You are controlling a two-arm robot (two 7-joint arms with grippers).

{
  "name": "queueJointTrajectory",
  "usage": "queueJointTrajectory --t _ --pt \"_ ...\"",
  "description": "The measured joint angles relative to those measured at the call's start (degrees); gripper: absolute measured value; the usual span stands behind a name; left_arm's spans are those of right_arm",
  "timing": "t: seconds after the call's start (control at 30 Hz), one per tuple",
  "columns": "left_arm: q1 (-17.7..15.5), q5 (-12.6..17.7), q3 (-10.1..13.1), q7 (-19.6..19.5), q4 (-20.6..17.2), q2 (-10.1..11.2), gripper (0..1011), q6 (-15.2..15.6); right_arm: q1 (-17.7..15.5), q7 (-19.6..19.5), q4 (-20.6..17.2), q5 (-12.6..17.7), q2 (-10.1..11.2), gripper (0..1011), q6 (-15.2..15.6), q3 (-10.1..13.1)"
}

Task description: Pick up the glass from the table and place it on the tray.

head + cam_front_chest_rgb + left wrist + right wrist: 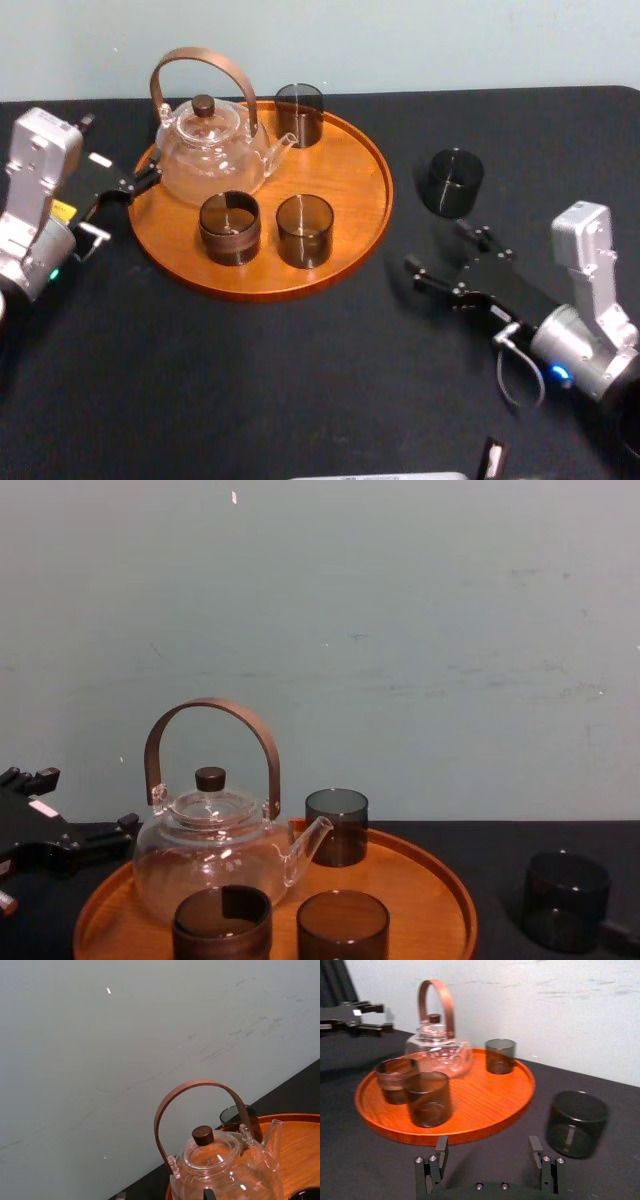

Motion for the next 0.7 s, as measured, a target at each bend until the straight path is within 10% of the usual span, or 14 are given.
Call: queueJointTrajectory --t 0.7 --pt "0.0 0.0 0.0 0.0 0.0 0.0 1001 0.0 2.2 -2.6 4.5 -0.6 -0.1 1002 0.7 7.7"
